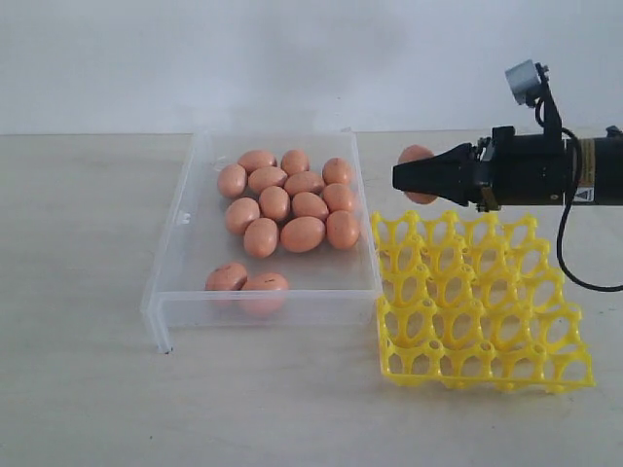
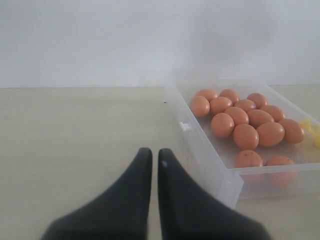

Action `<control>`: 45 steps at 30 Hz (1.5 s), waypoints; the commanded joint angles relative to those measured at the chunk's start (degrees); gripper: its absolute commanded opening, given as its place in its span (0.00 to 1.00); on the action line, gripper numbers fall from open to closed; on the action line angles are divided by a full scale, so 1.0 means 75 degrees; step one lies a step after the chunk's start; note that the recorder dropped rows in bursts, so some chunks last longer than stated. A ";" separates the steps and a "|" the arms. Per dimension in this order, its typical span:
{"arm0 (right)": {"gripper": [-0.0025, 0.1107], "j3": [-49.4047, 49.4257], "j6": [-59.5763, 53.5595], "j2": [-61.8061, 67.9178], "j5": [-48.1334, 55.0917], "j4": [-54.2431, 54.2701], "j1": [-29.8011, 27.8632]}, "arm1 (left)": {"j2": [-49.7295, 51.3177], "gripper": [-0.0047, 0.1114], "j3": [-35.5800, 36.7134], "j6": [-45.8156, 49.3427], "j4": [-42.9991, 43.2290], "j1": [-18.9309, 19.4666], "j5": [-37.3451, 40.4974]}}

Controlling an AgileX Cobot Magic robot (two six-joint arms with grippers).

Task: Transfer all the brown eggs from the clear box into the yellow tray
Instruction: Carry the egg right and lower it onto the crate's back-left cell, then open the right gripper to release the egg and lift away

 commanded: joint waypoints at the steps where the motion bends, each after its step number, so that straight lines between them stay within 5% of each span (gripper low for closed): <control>1: 0.02 -0.0081 -0.0219 0.0180 0.0876 0.0255 -0.0032 | -0.0017 0.08 0.0019 0.0017 -0.0019 0.0027 0.0003; 12: 0.13 -0.0118 -0.3647 0.1164 0.1918 0.2602 0.0933 | -0.0017 0.08 0.0019 0.0017 -0.0019 0.0027 0.0003; 45: 0.13 -0.0118 -0.4233 0.1396 0.2247 0.1699 0.0933 | -0.0017 0.08 0.0019 0.0017 -0.0019 0.0027 0.0003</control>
